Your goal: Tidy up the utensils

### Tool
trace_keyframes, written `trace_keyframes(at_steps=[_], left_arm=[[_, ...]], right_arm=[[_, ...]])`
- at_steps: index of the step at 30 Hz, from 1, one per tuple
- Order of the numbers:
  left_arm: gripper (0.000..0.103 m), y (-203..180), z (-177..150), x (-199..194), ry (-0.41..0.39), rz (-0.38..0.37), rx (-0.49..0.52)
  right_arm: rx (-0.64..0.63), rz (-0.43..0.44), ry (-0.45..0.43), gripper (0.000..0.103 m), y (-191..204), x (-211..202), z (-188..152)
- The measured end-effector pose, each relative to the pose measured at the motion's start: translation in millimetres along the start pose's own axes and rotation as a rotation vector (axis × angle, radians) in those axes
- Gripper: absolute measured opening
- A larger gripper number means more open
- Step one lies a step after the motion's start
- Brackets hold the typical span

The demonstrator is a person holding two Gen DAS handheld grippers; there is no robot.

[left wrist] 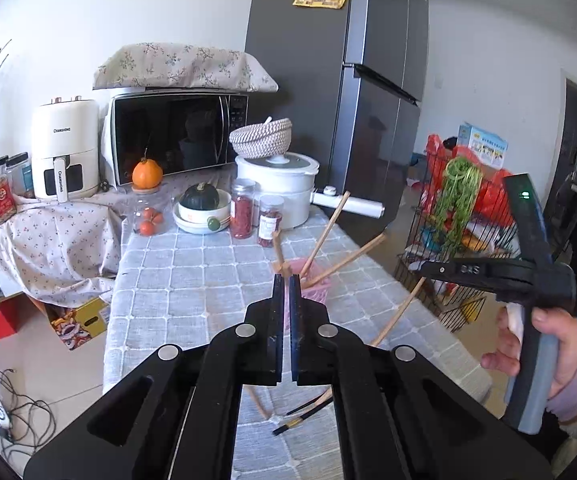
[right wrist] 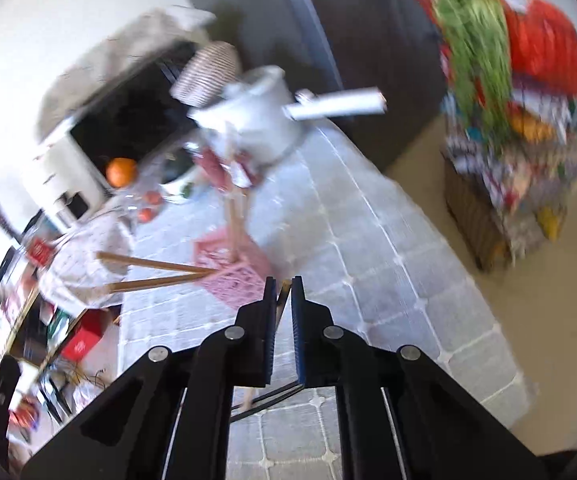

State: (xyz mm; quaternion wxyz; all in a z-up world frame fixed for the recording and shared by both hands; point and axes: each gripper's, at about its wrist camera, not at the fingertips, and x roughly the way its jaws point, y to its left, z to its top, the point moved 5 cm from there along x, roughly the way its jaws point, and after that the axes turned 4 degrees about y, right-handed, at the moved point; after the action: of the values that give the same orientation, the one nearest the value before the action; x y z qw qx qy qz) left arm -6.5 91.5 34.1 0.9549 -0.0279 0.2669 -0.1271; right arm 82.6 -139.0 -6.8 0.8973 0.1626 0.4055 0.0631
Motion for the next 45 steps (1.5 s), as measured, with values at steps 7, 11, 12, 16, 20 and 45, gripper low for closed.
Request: trace_keyframes(at_steps=[7,11,12,16,20,45], left_arm=[[0.002,3,26,-6,0.004,-0.039,-0.078],[0.003,67,1,39,0.282,-0.041,-0.352],[0.003,90,-18,59,0.396,-0.044,-0.444],[0.013,160,-77,111,0.632,0.086,-0.643],[0.020,207,-102,148,0.685,0.191,-0.770],[0.004,163,-60,115,0.462,0.295,-0.507]], right_arm=[[-0.070,0.040,-0.026,0.005,12,-42,11],[-0.052,0.064,-0.008,0.005,5,-46,7],[-0.053,0.072,-0.002,0.005,3,-45,5],[-0.055,0.096,0.015,0.005,-2,-39,-2],[-0.051,0.107,0.029,0.005,-8,-32,-3],[-0.099,0.127,0.016,0.005,-9,-60,-5]])
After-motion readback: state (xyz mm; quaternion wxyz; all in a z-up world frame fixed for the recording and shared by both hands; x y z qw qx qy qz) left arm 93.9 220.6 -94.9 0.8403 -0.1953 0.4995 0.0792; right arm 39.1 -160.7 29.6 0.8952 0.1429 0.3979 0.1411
